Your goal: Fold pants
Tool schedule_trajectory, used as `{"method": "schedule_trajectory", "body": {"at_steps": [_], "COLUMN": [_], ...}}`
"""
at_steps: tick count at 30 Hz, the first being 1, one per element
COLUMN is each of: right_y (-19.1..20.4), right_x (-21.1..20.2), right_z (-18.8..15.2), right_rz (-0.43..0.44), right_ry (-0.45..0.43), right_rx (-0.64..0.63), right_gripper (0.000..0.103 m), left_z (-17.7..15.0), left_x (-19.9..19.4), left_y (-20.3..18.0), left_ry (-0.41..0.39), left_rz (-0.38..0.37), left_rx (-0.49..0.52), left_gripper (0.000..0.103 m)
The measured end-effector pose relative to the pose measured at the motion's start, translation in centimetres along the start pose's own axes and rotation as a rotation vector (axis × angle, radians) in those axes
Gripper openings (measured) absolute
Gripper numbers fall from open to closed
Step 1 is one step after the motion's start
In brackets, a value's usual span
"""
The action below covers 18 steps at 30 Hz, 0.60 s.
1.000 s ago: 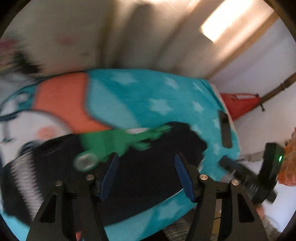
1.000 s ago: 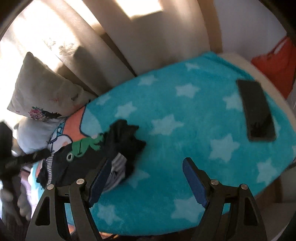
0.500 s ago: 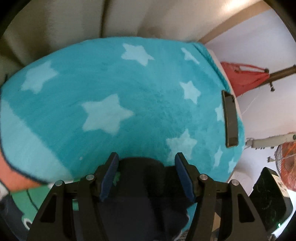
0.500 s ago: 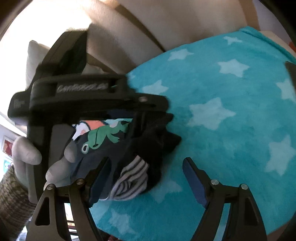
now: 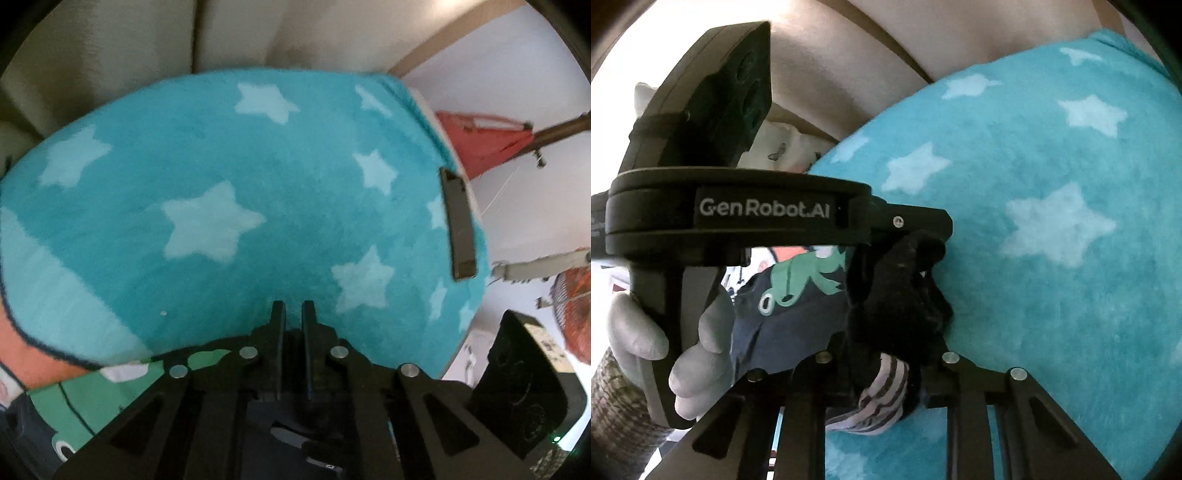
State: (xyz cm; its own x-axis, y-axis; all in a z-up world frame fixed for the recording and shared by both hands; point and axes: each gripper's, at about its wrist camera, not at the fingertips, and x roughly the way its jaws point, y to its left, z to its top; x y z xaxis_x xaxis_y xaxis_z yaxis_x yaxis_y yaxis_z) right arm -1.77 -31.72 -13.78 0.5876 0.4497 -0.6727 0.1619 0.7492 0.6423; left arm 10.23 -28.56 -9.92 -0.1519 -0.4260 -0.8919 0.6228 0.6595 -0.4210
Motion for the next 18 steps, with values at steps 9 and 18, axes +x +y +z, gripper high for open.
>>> {"method": "schedule_trajectory", "body": {"at_steps": [9,18], "right_y": [8.2,16.1], "right_x": [0.1,6.2], "right_z": [-0.1,-2.3], "right_rz": [-0.012,-0.048], "right_ry": [0.002,0.148], "right_rx": [-0.187,-0.427], "right_gripper": [0.025,0.044], "left_z": [-4.6,-13.2], "left_x": [-8.2,-12.8], "left_y": [5.8,17.4], "left_ry": [-0.205,-0.325], "left_rz": [-0.130,-0.176], "left_rx": [-0.144,-0.427], "left_gripper": [0.008,0.034]}}
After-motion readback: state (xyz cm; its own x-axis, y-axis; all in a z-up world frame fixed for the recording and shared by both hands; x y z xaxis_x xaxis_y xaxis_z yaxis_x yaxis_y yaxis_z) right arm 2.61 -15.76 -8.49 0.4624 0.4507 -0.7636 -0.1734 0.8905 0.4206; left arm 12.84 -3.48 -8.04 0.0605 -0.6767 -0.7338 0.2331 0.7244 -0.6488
